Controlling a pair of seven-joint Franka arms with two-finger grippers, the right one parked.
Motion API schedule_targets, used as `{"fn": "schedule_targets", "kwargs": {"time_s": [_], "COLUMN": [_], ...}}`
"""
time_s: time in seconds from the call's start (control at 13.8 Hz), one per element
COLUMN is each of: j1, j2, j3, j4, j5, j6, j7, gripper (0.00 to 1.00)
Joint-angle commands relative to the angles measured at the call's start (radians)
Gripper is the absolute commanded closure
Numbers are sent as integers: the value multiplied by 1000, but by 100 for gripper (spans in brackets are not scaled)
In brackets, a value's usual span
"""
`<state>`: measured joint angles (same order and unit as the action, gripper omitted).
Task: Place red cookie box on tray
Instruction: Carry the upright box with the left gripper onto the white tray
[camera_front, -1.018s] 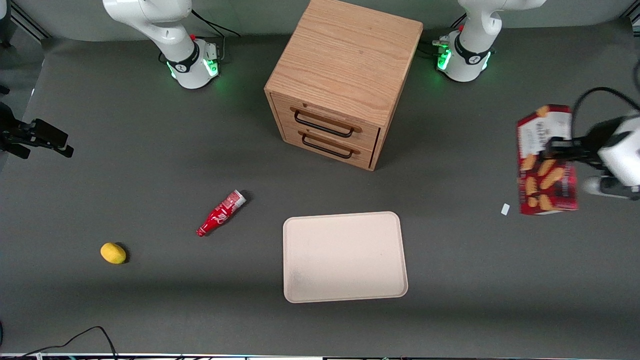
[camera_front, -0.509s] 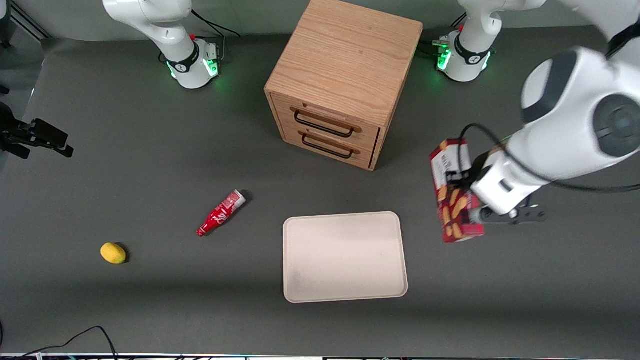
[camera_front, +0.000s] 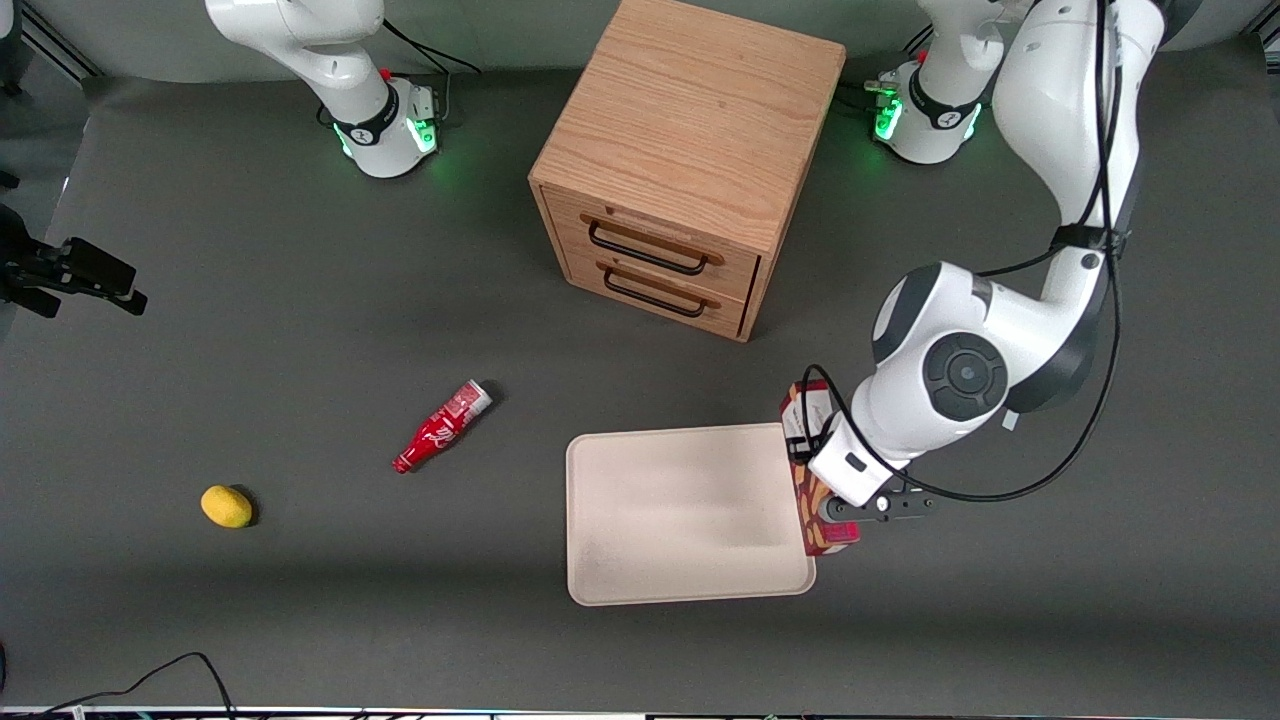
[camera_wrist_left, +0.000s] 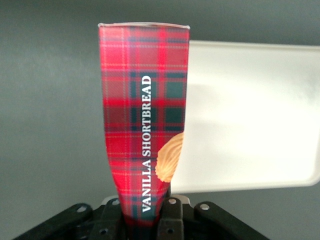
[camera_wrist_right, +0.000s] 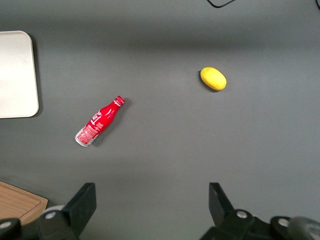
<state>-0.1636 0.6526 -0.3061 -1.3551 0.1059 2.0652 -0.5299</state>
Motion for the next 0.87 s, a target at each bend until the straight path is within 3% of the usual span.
{"fn": "schedule_targets", "kwargs": {"time_s": [0.0,0.8], "j1": [-37,-50], "j2": [59,127], "j3": [1,4], "j4": [-1,-73], "j5": [124,233], "j6": [87,240], "j7": [-113,-173], "gripper": [100,100]}}
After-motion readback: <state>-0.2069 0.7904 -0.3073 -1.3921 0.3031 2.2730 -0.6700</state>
